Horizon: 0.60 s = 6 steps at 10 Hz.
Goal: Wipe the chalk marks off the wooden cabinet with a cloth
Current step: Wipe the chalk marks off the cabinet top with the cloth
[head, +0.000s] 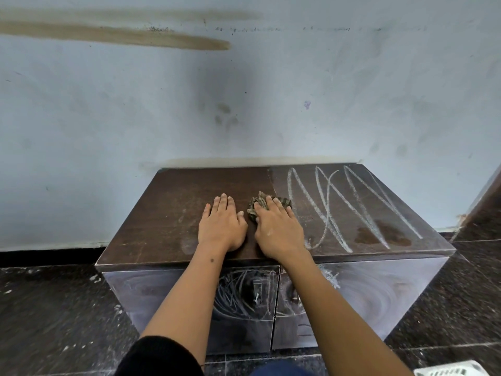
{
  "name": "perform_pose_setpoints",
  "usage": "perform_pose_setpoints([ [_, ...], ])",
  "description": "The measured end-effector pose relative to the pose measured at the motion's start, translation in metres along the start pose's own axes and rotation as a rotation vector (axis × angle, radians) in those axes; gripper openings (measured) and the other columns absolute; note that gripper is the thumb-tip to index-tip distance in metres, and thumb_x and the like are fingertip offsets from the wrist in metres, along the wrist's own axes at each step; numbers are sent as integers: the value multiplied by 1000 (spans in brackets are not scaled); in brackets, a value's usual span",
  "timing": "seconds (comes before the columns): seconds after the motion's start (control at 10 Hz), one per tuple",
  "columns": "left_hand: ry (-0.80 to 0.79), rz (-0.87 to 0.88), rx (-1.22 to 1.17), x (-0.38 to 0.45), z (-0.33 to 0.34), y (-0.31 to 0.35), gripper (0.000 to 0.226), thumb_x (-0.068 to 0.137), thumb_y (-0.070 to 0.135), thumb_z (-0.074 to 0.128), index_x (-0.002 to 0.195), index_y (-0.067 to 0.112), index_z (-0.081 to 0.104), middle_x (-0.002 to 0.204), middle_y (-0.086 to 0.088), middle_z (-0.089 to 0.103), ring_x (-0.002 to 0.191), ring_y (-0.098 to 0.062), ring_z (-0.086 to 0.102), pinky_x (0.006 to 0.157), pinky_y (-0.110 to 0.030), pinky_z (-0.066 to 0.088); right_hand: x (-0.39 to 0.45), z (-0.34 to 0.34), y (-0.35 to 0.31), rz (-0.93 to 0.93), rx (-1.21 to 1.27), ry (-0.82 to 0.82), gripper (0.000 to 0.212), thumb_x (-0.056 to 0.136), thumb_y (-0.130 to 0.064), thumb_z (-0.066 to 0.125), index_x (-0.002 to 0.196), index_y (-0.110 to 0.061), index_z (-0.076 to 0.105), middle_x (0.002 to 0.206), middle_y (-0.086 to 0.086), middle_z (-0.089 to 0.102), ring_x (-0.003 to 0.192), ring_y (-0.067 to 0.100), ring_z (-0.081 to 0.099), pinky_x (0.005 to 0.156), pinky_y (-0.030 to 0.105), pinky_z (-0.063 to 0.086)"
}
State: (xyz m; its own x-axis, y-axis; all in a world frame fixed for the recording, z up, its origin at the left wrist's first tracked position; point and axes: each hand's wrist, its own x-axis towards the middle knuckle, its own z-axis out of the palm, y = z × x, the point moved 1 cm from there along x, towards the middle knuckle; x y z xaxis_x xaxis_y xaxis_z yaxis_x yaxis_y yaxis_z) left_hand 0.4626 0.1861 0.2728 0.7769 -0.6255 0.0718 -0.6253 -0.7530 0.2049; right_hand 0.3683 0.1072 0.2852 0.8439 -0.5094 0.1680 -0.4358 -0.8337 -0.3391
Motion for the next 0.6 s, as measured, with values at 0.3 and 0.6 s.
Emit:
perform_pose_setpoints([
  [0.3, 17, -1, -2, 0, 1, -1, 56, 100, 33, 18, 150, 7, 10, 158, -7, 4, 146, -18, 1, 118, -35, 0, -54, -4, 4, -40, 8, 72, 50, 99, -19, 31, 148, -23, 25, 158, 2, 12, 146, 14, 5, 120, 34, 2],
  [0.6, 4, 2, 9, 0, 1, 0, 56, 101, 33, 18, 150, 8, 9, 158, -7, 3, 146, -18, 0, 118, -35, 0, -11, -1, 7, -32, -12, 30, 49, 100, -21, 31, 148, -23, 26, 158, 3, 13, 146, 16, 6, 120, 35, 5],
])
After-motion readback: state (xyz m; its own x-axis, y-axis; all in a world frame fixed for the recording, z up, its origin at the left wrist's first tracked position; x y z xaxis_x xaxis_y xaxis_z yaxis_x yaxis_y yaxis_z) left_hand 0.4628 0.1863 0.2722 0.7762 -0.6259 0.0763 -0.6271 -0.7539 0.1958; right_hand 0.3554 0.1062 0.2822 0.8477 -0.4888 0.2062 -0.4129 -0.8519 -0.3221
